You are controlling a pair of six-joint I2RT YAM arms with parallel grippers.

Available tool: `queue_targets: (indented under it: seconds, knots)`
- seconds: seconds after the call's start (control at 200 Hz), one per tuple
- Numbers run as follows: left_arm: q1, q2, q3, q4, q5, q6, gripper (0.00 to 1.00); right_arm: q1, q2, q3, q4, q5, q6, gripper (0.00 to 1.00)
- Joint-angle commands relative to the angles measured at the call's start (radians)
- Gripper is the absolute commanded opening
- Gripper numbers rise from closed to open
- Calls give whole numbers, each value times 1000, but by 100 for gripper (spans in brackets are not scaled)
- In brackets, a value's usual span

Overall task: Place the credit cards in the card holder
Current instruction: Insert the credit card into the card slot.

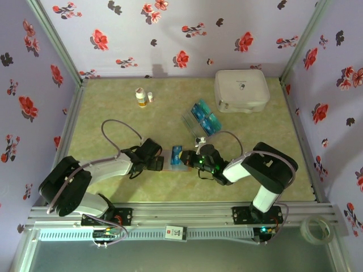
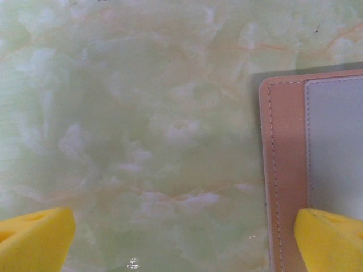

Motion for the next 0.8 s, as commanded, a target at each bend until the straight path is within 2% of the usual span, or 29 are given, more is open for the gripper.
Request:
queue_targets:
  seconds: [0.0,0.795]
  knots:
    - [-10,10,-12,-3,-35,-21,100,8,20,3,68,27,19,0]
    - [-13,8,-12,-7,-37,-22,100,8,43,-62,135,66,44,0]
